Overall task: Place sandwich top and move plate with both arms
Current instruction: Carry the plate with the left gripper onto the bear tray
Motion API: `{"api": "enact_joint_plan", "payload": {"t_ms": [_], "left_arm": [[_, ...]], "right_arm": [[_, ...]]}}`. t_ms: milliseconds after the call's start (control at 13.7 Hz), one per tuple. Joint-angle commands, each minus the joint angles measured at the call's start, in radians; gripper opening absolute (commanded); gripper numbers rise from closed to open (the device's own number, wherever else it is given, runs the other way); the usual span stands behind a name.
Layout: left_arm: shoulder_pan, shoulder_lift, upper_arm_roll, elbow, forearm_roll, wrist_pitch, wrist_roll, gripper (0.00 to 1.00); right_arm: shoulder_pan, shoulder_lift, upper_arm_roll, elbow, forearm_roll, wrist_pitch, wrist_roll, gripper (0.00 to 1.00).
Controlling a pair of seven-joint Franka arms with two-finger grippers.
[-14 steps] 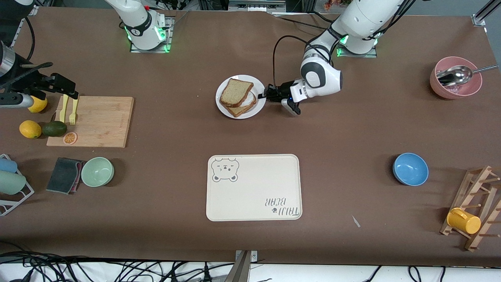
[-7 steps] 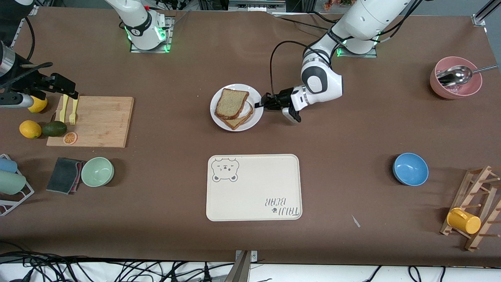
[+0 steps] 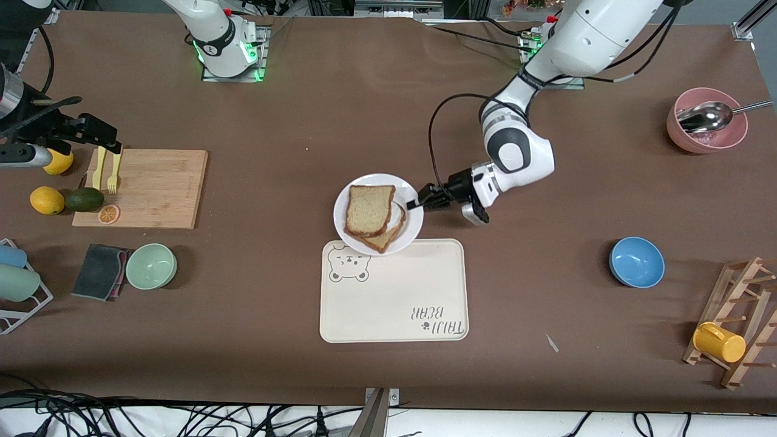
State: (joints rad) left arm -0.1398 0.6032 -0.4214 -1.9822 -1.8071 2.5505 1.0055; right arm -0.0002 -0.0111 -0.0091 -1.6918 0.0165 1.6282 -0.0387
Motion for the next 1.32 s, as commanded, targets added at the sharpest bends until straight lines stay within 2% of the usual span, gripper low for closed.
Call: {"api": "enact_joint_plan", "payload": {"t_ms": [0, 220, 659, 878, 1244], "left_arm": [[-0.012, 0.081, 0.033, 0.153, 0.191, 0.001, -0.257, 0.00], [-0.009, 0.163, 0.050, 0.285, 0.360, -0.001, -0.448, 0.00], [-0.012, 0.315, 0.066, 0.479, 0.377, -0.001, -0.455, 0.00], [-0.015, 0.346, 0.078, 0.510, 0.384, -0.001, -0.452, 0.00], [-0.021, 0.351, 0.092, 0.510, 0.411, -0.001, -0.450, 0.02]], "right_arm": [[-0.007, 0.008, 0.003, 0.024, 0.017, -0.018, 0.008, 1.00], [-0.007, 0.008, 0.003, 0.024, 0.017, -0.018, 0.008, 1.00], [-0.007, 0.008, 0.003, 0.024, 0.017, -0.018, 0.008, 1.00], [-0.007, 0.008, 0.003, 0.024, 0.017, -0.018, 0.008, 1.00], [-0.007, 0.008, 0.003, 0.024, 0.017, -0.021, 0.008, 1.00]]}}
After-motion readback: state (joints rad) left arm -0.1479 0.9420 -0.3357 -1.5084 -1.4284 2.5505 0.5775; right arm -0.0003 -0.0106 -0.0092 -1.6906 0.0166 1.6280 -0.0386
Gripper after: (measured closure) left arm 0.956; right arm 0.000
